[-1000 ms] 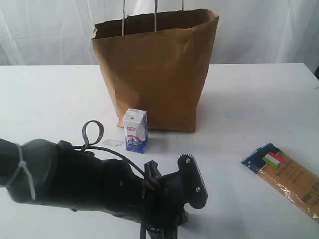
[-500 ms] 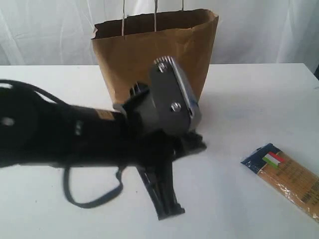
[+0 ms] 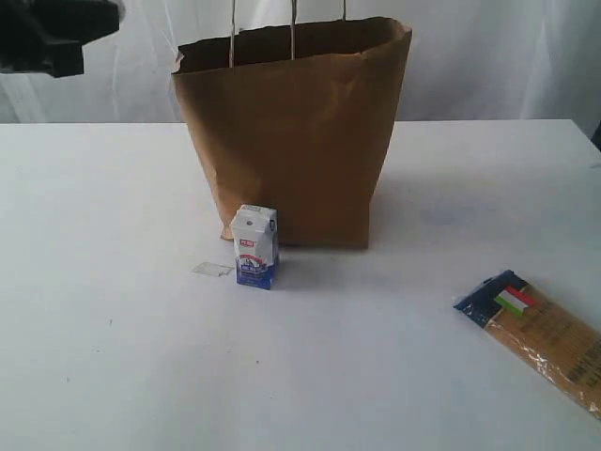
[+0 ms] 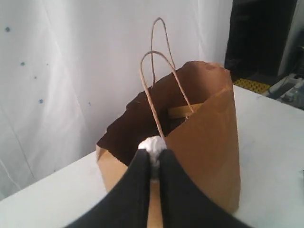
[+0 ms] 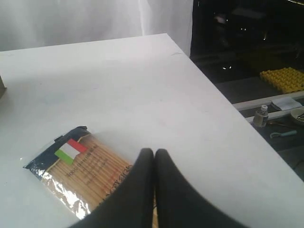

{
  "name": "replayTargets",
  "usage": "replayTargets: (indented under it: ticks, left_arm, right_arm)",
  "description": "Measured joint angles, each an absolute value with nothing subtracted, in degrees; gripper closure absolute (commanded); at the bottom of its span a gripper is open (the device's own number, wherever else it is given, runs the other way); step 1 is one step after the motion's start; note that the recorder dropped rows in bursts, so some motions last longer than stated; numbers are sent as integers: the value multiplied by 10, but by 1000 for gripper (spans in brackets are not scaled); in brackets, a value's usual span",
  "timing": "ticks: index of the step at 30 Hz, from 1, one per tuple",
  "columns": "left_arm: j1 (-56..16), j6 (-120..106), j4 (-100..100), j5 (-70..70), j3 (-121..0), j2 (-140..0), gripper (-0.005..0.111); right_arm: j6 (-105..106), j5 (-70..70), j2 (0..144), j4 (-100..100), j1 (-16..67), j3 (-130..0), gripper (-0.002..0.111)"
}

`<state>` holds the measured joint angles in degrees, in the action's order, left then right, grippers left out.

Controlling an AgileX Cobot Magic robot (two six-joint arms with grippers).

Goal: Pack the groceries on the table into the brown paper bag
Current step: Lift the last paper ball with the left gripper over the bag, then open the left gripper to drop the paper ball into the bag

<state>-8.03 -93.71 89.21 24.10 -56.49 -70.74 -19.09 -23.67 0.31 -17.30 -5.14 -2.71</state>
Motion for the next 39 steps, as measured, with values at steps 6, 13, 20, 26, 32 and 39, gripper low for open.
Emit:
replayTargets:
  ticks: [6, 13, 20, 26, 32, 39]
  left_arm:
    - [-79, -1018, 891, 503, -670, -833, 107]
    - [-80, -1050, 913, 418, -725, -930, 107]
    - [-80, -1120, 972, 391, -729, -956, 107]
    - [-80, -1120, 976, 394, -752, -985, 97]
    - [-80, -1120, 969, 392, -758, -1006, 65]
    - [-80, -1120, 968, 405, -758, -1009, 58]
  right_arm:
    - [-191, -237, 3, -173, -51, -27, 108]
    - [-191, -237, 3, -173, -51, -27, 108]
    - [-192, -237, 3, -173, -51, -27, 108]
    - [-198, -237, 3, -173, -51, -27, 108]
    - [-199, -237, 3, -173, -51, -27, 108]
    - [-199, -237, 3, -173, -51, -27, 108]
